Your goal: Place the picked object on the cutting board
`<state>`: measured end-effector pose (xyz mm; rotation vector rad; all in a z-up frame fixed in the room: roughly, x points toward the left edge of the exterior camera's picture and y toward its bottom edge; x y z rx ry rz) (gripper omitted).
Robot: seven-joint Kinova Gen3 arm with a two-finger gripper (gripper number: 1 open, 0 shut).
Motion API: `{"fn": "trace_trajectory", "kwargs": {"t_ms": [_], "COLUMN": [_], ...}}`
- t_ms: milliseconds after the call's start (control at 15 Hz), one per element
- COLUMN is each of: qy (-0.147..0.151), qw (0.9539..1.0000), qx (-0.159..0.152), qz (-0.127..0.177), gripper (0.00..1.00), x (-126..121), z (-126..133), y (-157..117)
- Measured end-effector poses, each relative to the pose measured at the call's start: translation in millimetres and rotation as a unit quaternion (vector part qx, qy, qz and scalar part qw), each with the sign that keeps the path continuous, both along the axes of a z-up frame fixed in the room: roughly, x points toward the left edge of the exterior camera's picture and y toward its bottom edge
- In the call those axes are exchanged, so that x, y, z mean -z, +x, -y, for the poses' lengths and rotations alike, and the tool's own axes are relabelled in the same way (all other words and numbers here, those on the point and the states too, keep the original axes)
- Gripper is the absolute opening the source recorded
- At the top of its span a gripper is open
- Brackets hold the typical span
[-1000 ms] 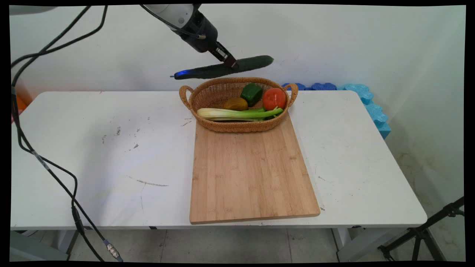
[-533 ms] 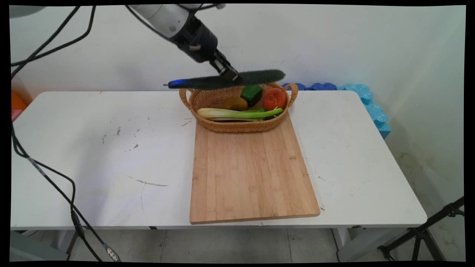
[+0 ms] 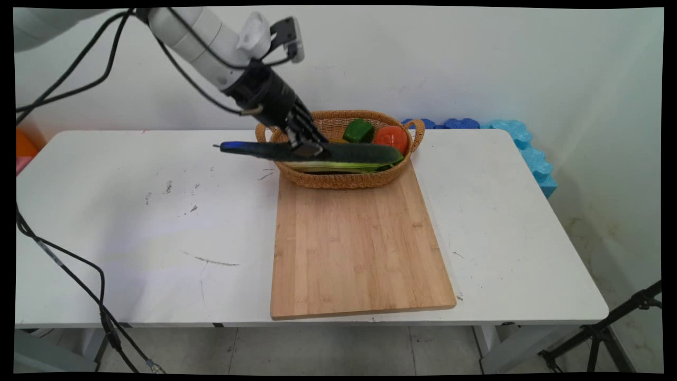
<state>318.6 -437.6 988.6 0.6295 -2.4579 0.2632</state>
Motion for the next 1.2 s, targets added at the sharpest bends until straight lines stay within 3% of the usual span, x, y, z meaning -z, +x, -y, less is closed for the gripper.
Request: {"fn": "trace_trajectory", "kwargs": {"t_ms": [467, 1200], "qy": [-0.001, 0.006], "qw": [0.9983, 0.9986], "qx": [0.055, 0.051], "qz": [0.022, 0.013], "gripper": [0.0, 0.0], "x": [49, 112], "z": [-14, -6], "y": [10, 4]}}
